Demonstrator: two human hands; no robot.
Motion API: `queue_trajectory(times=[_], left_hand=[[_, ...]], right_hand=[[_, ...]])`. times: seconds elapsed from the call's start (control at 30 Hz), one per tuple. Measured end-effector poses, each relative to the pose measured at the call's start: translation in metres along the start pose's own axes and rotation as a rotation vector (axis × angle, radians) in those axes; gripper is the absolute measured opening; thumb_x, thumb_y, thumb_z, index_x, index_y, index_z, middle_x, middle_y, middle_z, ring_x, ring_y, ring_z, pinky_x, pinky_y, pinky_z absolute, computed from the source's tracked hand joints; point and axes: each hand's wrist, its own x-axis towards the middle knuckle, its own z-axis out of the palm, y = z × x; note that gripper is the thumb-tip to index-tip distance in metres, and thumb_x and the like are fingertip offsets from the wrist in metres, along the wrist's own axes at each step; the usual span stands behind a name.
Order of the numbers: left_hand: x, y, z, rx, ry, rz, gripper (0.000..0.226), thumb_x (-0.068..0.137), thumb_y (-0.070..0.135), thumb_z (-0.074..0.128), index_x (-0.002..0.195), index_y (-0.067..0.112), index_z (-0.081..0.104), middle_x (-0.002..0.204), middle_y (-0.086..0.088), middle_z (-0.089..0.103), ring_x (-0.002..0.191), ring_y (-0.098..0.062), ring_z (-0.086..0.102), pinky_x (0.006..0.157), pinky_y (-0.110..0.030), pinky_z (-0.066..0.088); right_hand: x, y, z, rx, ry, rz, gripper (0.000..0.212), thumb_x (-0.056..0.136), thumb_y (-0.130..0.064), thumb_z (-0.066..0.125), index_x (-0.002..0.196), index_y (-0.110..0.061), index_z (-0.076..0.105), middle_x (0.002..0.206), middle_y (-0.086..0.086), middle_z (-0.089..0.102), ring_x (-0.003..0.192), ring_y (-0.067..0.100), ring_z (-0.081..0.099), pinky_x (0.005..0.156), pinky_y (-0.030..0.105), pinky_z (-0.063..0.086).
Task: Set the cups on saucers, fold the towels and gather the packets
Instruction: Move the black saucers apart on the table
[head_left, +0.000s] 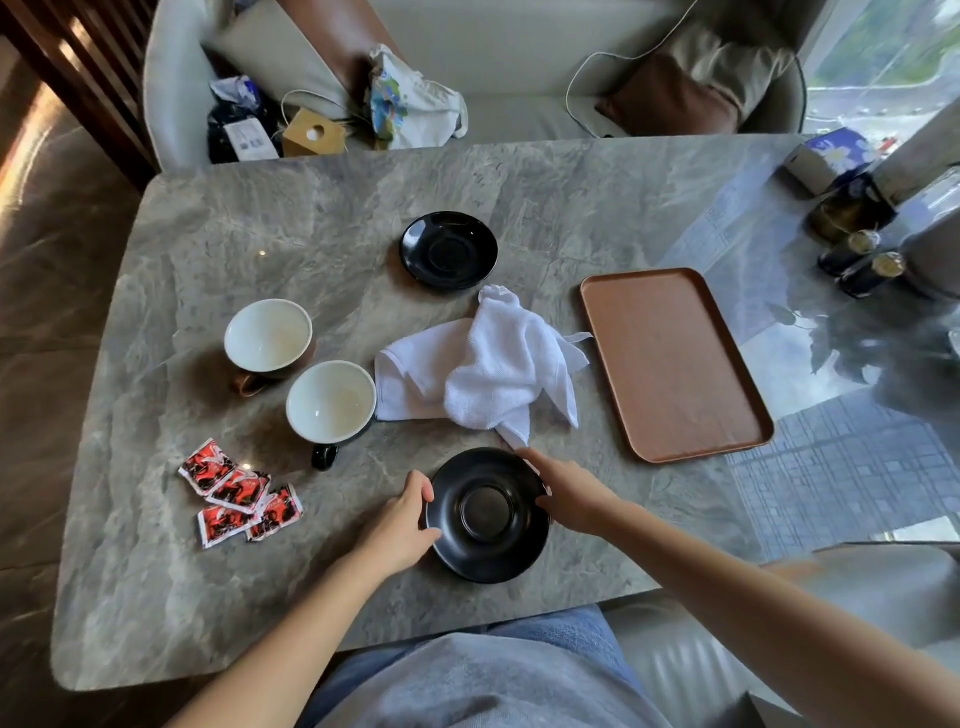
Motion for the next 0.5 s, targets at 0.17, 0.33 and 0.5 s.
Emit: queue_trajectory(times=[0.17, 0.33, 0.5], left_hand=[[-0.001, -0.001, -0.002, -0.016, -0.017, 0.006, 0.040, 0.076, 0.016, 0.064, 0.091, 0.027, 0.029, 0.070, 0.003, 0.046, 0.057, -0.014, 0.043, 0.056, -0.031, 0.039], [-0.002, -0.001, -0.005, -0.007, -0.050, 0.004, 0.038, 0.076, 0.020, 0.063, 0.091, 0.026, 0.029, 0.074, 0.004, 0.047, 0.061, -0.014, 0.045, 0.059, -0.031, 0.040], [-0.004, -0.003, -0.011, -0.067, -0.092, -0.027, 0.028, 0.084, 0.024, 0.058, 0.094, 0.019, 0.032, 0.082, 0.000, 0.053, 0.071, -0.019, 0.055, 0.069, -0.036, 0.048]], right_hand=[[0.003, 0.002, 0.000, -0.013, -0.012, -0.004, 0.072, 0.083, -0.004, 0.058, 0.141, -0.032, 0.025, 0.115, 0.009, 0.064, 0.095, 0.028, 0.062, 0.077, 0.037, 0.048], [0.004, 0.003, -0.001, -0.041, -0.029, -0.009, 0.073, 0.085, -0.006, 0.059, 0.143, -0.034, 0.023, 0.108, 0.010, 0.066, 0.090, 0.026, 0.062, 0.077, 0.039, 0.050], [0.005, 0.001, -0.011, -0.147, 0.006, -0.065, 0.070, 0.083, -0.022, 0.067, 0.141, -0.034, 0.030, 0.109, -0.001, 0.059, 0.089, 0.017, 0.060, 0.069, 0.033, 0.049]])
